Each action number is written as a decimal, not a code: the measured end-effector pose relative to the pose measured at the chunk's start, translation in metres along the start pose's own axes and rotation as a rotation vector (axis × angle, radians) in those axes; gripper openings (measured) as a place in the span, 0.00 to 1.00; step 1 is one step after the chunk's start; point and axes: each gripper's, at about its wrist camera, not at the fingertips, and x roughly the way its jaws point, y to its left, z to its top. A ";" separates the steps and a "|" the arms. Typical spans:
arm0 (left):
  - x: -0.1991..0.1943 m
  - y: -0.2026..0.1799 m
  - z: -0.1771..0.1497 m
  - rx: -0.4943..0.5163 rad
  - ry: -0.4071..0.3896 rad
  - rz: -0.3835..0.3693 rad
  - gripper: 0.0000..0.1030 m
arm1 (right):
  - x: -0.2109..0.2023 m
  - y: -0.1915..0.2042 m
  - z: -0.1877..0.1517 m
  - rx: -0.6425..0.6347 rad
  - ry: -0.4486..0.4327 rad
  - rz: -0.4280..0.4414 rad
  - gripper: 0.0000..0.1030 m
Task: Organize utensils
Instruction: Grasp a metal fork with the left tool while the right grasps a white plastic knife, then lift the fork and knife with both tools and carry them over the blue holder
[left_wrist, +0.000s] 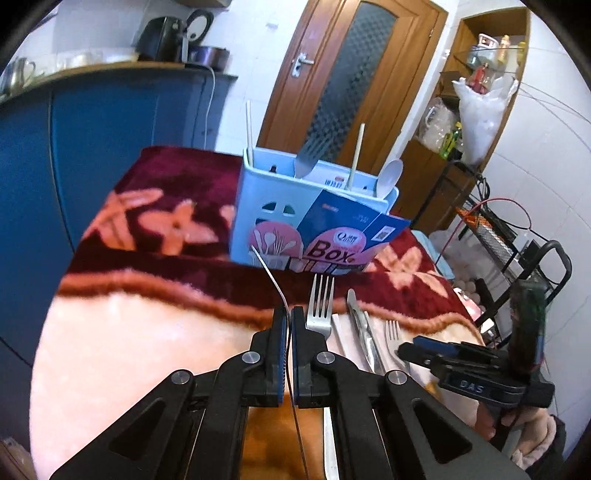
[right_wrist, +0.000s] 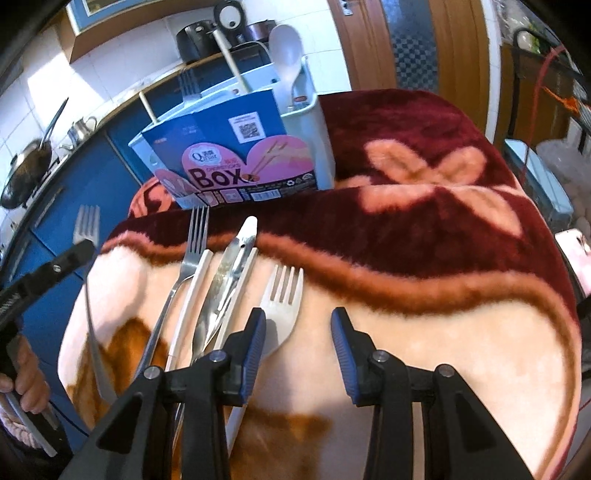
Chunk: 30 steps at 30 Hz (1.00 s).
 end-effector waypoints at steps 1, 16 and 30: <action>-0.003 0.001 0.000 0.001 -0.005 -0.004 0.02 | 0.001 0.001 0.001 -0.008 0.001 -0.001 0.40; -0.014 0.004 0.000 -0.008 -0.041 -0.029 0.02 | 0.005 -0.004 0.013 -0.028 -0.038 0.109 0.04; -0.031 -0.008 0.014 0.027 -0.160 0.000 0.02 | -0.050 -0.002 0.013 0.001 -0.328 0.064 0.04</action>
